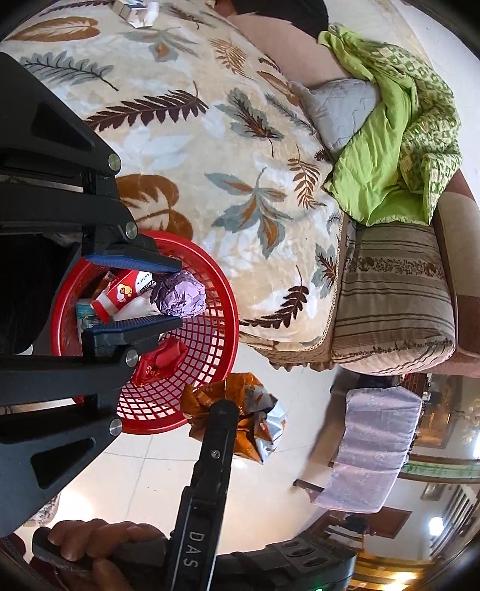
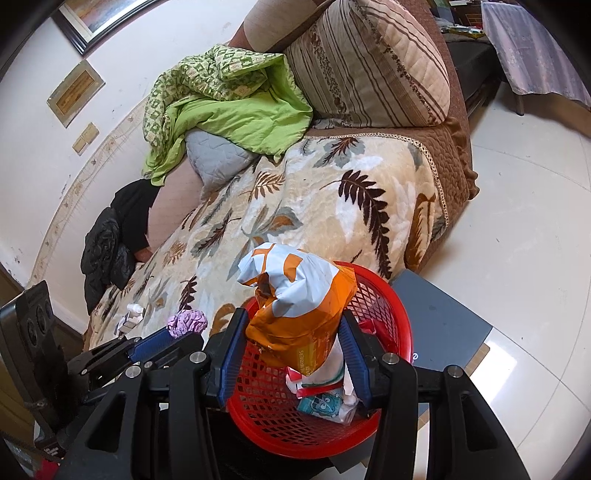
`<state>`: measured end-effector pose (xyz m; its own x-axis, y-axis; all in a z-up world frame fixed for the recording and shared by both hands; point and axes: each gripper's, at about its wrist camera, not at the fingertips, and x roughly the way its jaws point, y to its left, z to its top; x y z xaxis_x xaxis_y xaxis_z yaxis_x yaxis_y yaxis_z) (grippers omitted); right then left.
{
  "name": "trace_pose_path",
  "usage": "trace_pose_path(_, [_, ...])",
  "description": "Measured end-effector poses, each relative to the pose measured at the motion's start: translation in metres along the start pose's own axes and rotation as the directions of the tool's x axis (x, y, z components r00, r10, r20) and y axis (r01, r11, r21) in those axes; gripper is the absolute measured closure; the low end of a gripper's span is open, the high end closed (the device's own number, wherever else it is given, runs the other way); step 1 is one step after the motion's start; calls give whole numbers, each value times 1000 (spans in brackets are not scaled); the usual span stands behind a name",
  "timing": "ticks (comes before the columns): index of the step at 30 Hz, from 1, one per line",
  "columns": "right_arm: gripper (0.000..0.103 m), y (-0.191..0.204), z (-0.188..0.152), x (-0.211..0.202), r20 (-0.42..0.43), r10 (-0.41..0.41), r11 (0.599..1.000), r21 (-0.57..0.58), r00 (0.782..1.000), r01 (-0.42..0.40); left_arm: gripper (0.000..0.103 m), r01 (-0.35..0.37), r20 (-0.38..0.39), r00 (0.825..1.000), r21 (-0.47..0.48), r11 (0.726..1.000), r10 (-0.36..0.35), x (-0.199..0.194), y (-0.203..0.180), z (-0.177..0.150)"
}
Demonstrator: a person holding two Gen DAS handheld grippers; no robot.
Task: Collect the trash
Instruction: 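Open both tools to drop the ball and bag into the basket, then move both tools back over the blue-white box and white tube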
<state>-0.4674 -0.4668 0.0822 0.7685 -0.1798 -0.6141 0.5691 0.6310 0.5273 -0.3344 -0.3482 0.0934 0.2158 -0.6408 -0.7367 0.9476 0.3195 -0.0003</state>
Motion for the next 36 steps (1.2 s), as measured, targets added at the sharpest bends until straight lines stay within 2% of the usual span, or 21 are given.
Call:
trace_pose_path(18, [47, -5, -2, 7, -18, -9, 1000, 6, 1000, 9, 81, 4, -12, 1000, 21, 1000, -4, 6, -11, -3])
trace_pose_path(21, [41, -4, 0, 5, -6, -22, 1000, -5, 1000, 22, 74, -6, -14, 1000, 14, 1000, 6, 6, -10, -3])
trace_pose_path(27, [40, 1, 3, -3, 18, -38, 999, -24, 999, 39, 65, -9, 3, 1000, -11, 1000, 9, 1, -5, -2])
trace_pose_path(36, [40, 21, 9, -11, 37, -23, 998, -49, 999, 25, 59, -27, 44, 999, -39, 999, 28, -19, 7, -2])
